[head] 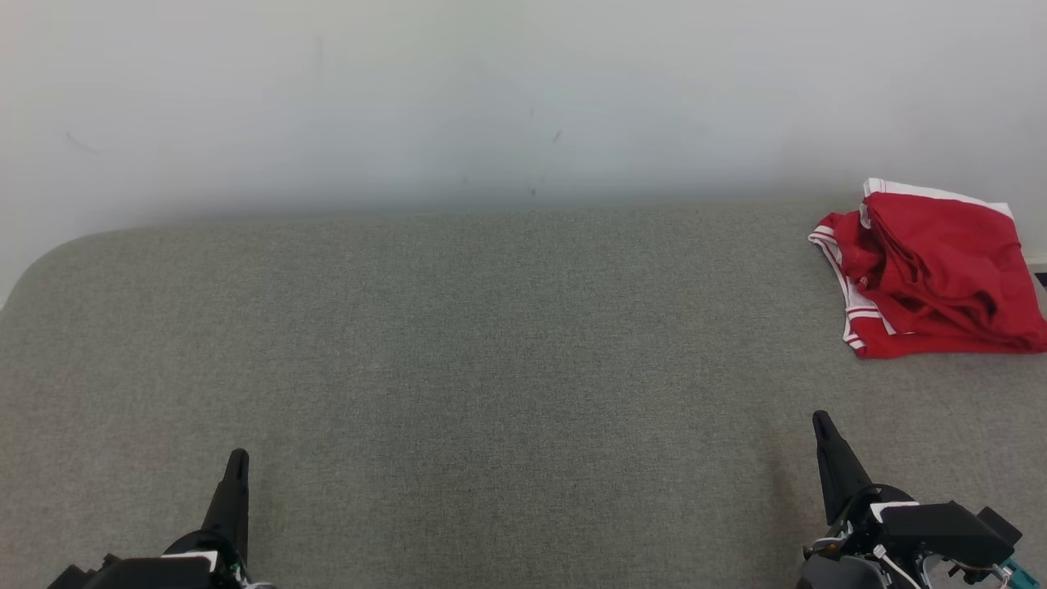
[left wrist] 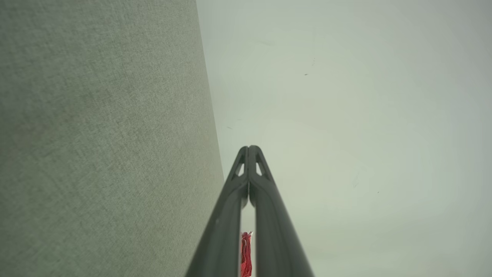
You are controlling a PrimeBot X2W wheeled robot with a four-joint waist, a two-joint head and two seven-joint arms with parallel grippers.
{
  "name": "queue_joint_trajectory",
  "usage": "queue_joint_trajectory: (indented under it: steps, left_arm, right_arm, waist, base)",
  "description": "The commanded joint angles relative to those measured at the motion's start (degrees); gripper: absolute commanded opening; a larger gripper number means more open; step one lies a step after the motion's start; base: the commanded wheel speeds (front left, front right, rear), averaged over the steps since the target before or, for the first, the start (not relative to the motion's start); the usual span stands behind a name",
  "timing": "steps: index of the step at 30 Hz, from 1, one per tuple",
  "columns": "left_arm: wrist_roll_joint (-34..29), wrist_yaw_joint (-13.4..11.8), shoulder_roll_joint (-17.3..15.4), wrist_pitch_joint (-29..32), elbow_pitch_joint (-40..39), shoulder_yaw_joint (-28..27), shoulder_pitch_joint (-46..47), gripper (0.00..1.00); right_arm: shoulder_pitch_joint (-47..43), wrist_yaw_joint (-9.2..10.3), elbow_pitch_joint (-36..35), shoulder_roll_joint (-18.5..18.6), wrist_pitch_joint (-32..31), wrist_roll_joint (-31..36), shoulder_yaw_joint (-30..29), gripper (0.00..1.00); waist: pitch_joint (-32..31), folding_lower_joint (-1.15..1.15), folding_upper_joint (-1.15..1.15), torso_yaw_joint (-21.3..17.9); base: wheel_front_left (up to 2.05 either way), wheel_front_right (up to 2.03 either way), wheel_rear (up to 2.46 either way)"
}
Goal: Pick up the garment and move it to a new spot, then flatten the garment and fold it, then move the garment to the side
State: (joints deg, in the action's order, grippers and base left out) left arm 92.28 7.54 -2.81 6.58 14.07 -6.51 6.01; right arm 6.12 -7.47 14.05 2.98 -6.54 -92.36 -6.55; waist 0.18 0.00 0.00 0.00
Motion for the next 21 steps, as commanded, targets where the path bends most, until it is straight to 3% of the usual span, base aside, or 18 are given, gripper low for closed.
queue_joint_trajectory:
  steps: [1,21]
  left_arm:
    - [0.3,0.1,0.1,0.0,0.1,-0.2,0.5,0.0]
    - [0.3,0.1,0.1,0.0,0.1,-0.2,0.5,0.0]
  right_arm:
    - [0.3,-0.05,0.0,-0.2,-0.1,-0.1,0.0,0.0]
    - [0.3,-0.04,0.0,-0.2,-0.1,-0.1,0.0,0.0]
  waist:
    - [0.0,0.0,0.0,0.0]
    - [0.0,0.0,0.0,0.0]
  base:
    - [0.0,0.0,0.0]
    - [0.0,0.0,0.0]
